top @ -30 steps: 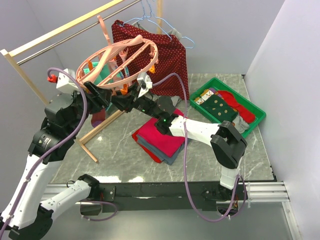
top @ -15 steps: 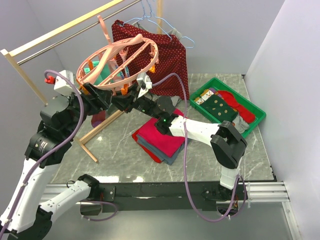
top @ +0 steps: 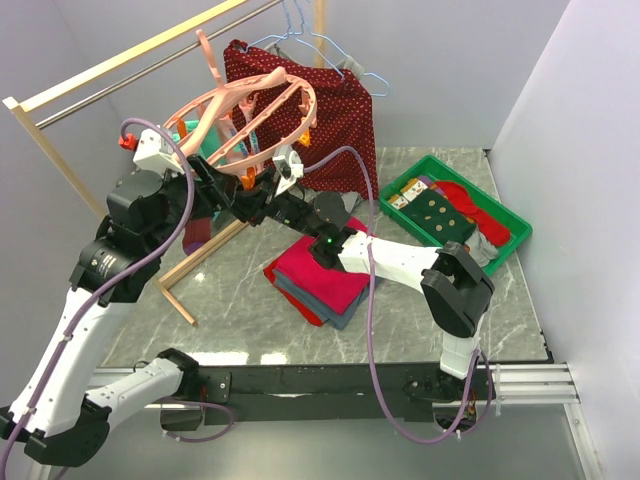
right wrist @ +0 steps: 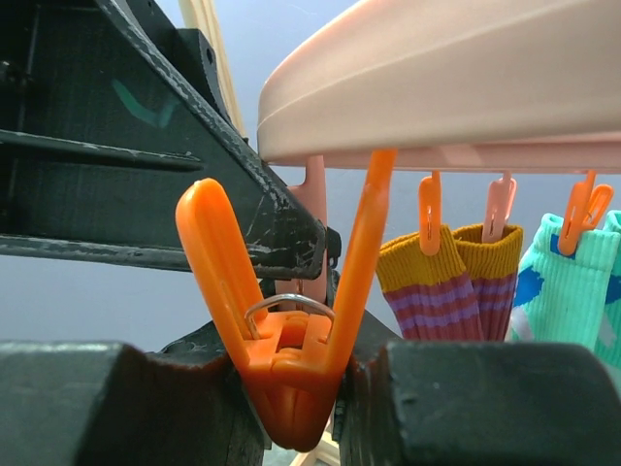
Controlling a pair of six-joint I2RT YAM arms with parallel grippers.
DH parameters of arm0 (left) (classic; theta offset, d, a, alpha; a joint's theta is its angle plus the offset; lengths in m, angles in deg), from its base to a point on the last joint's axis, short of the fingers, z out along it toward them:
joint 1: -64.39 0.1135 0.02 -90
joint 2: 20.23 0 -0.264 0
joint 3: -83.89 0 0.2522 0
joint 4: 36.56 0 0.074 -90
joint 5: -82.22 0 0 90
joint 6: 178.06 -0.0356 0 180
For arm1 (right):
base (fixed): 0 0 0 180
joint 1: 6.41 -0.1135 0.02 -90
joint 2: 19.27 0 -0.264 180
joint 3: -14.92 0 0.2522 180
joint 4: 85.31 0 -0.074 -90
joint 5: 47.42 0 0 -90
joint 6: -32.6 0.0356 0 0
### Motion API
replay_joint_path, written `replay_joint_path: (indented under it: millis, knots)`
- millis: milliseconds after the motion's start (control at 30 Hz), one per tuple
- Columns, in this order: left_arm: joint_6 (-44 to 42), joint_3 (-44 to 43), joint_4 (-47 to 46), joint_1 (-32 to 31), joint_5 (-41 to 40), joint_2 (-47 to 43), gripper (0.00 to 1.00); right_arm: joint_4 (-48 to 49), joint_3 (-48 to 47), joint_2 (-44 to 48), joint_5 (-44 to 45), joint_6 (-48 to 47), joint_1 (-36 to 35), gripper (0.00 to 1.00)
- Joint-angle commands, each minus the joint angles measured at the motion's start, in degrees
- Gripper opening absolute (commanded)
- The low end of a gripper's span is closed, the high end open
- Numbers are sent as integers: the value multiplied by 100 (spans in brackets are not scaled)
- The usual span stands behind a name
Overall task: Clip the socks to the hanger
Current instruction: Open the clamp at the hanger.
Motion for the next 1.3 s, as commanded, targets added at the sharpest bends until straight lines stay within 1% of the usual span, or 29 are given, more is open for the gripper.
replay_joint_path:
  millis: [0,167,333,367,433,467,533,667,700,767,800,867,900,967,1000,1067,1133,1167,1233,1267]
  knots:
    - [-142,-259,-239,-20,-244,-12,64,145,-255,90,-83,-79,-32,22]
    - [-62,-311,-336,-19,-499,-21,57,136,-246,73,-83,-70,-23,22]
    - [-19,-346,-363,-19,-455,50,51,136,-255,64,-74,-61,-31,21]
    - [-10,-346,-363,-19,-437,58,48,127,-264,55,-74,-70,-32,21]
    - [25,-329,-371,-28,-402,85,46,110,-273,55,-74,-79,-23,21]
    - [25,-320,-371,-28,-385,85,42,101,-281,47,-74,-79,-23,21]
    - [52,-311,-380,-19,-376,94,40,75,-281,38,-74,-87,-32,21]
    - [8,-311,-398,-28,-411,102,31,-4,-247,81,-91,-96,-32,23]
    - [-1,-311,-398,-20,-420,103,27,-48,-220,108,-83,-105,-32,28]
    - [-80,-329,-407,-28,-446,111,22,-75,-45,230,5,-122,-31,32]
    - [-167,-338,-407,-28,-446,111,20,-145,17,275,57,-131,-32,37]
    - [-264,-364,-416,-28,-464,129,18,-311,192,468,110,-210,-40,44]
    - [-360,-381,-415,-28,-481,138,18,-538,254,529,163,-245,-66,51]
    - [-458,-399,-415,-28,-542,138,17,-829,482,810,216,-377,-67,60]
    - [-545,-373,-433,-20,-560,129,15,-1170,570,916,277,-395,-93,66]
    - [-633,-347,-468,-28,-587,111,10,-1567,878,1293,374,-456,-102,71]
    - [-730,-259,-494,-20,-622,85,8,-2305,1150,1697,541,-483,-111,76]
    - [-765,-232,-503,-28,-639,76,8,-2942,1221,1838,628,-553,-102,79]
    - [-879,-118,-565,-19,-622,24,6,-3683,1335,2260,996,-623,-102,82]
    - [-906,-83,-591,-19,-639,6,6,-4427,1371,2383,1146,-772,-102,85]
